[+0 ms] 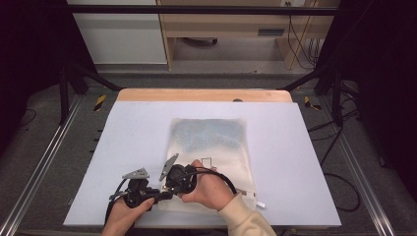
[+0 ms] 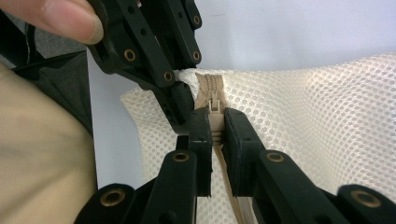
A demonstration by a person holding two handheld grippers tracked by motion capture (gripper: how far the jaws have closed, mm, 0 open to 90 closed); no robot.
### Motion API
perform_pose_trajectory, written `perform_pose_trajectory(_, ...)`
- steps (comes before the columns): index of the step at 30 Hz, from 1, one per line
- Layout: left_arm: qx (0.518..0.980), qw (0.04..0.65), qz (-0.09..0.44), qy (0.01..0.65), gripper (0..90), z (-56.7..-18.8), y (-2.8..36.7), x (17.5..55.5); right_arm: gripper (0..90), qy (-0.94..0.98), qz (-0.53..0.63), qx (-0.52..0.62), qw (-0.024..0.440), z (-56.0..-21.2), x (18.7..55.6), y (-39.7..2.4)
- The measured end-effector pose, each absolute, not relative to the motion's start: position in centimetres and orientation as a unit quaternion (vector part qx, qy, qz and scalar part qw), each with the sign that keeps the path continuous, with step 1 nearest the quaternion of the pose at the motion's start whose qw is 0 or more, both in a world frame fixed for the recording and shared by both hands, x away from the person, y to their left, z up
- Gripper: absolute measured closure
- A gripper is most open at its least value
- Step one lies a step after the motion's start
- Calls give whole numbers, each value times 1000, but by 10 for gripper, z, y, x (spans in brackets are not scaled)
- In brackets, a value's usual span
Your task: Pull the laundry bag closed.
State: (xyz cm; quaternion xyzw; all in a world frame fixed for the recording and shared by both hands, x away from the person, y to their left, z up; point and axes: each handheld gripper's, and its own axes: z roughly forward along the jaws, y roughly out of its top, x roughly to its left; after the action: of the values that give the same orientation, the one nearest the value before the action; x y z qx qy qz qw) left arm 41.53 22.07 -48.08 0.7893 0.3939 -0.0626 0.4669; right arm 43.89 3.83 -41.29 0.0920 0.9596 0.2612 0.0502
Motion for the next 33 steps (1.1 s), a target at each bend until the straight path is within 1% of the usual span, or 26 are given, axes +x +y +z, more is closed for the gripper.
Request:
perform_pose_trajectory(4, 792, 465, -61, 390, 833, -480, 219, 414, 821, 959, 264, 94, 39, -414, 440, 35)
perform_pose_trajectory(14, 791, 467, -65, 389, 834, -478, 219, 413, 822, 961, 258, 97, 35, -416, 440, 32)
perform_pose_trajectory(18, 789, 464, -61, 397, 837, -478, 220, 414, 823, 961, 258, 96, 42, -412, 438, 32)
perform_pose_trajectory(24, 807, 441, -44, 389, 839, -479, 217, 413, 823, 960, 260, 84, 57, -406, 434, 36)
perform_pose_trajectory(28, 813, 435, -42, 385, 839, -480, 216, 413, 823, 960, 262, 84, 59, -408, 434, 38)
perform_pose_trajectory(33, 809, 440, -40, 388, 840, -479, 217, 413, 823, 959, 262, 88, 57, -410, 435, 38)
